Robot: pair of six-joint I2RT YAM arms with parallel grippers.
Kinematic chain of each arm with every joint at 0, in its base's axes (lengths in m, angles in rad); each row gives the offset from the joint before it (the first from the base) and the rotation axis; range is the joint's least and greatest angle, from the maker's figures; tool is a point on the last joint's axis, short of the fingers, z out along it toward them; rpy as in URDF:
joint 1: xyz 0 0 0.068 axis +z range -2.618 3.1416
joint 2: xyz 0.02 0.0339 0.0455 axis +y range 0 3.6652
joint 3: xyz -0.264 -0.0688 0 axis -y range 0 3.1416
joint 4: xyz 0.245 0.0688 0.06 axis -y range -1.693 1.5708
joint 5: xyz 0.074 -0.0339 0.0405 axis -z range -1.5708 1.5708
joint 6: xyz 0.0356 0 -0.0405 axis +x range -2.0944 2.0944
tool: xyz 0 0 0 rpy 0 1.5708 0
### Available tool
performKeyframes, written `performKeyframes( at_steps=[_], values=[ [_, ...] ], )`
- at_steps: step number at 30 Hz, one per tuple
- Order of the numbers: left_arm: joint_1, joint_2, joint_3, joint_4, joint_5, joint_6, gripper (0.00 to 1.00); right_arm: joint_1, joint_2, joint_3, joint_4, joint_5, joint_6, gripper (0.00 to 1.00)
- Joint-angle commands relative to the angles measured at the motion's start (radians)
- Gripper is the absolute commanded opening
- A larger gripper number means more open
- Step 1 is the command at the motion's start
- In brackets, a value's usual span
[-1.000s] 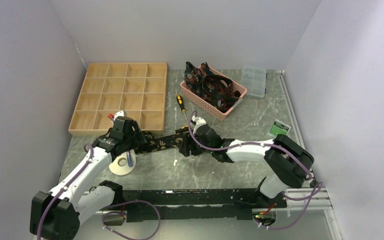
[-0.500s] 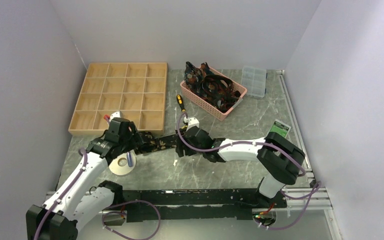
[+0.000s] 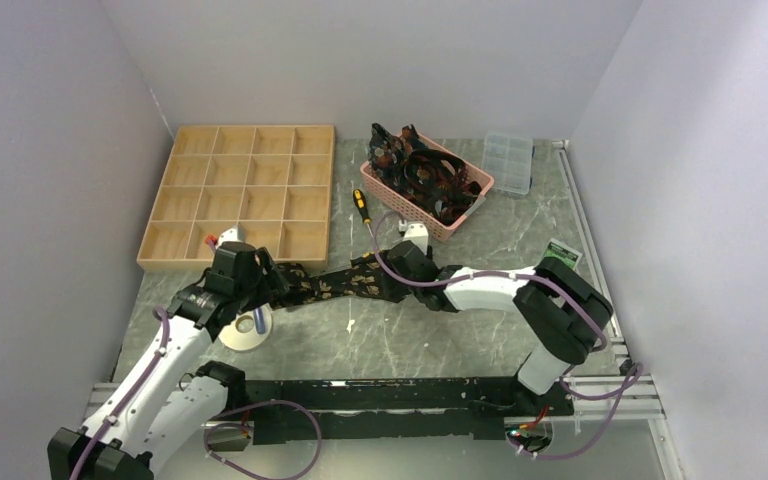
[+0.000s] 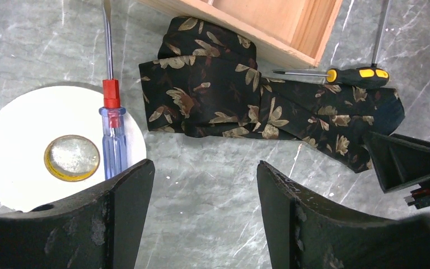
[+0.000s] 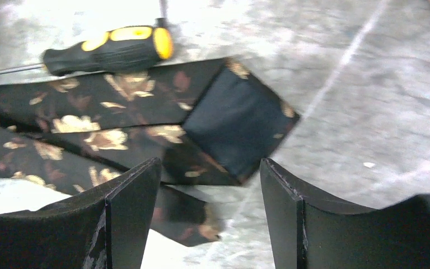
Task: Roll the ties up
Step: Roll the tie at the center of the board.
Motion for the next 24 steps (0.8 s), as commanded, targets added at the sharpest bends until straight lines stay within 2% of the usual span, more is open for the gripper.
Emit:
performKeyframes(
  at_steps=[1,6,9,11,13,19,24],
  values=[
    [0.003,-0.018,-0.021,0.041,0.044,-0.013,0.72,-0.06,-0.064,-0.017,-0.049,0.061,0.025,0.7],
    [0.003,-0.014,-0.045,0.081,0.079,-0.019,0.72,-0.124,0.029,0.06,-0.105,0.058,0.009,0.69],
    [0.003,-0.008,-0.047,0.085,0.085,-0.018,0.72,-0.128,0.08,0.098,-0.117,0.053,0.001,0.65],
    [0.003,-0.009,-0.05,0.085,0.092,-0.017,0.72,-0.128,0.105,0.114,-0.121,0.047,-0.001,0.55],
    [0.003,-0.017,-0.054,0.086,0.097,-0.017,0.72,-0.127,0.123,0.122,-0.132,0.047,-0.001,0.39],
    [0.002,-0.029,-0.07,0.097,0.107,-0.021,0.72,-0.134,0.088,0.071,-0.154,0.067,0.02,0.02],
    [0.003,-0.006,-0.087,0.132,0.133,-0.024,0.72,-0.171,0.024,0.024,-0.199,0.118,0.06,0.0]
  ],
)
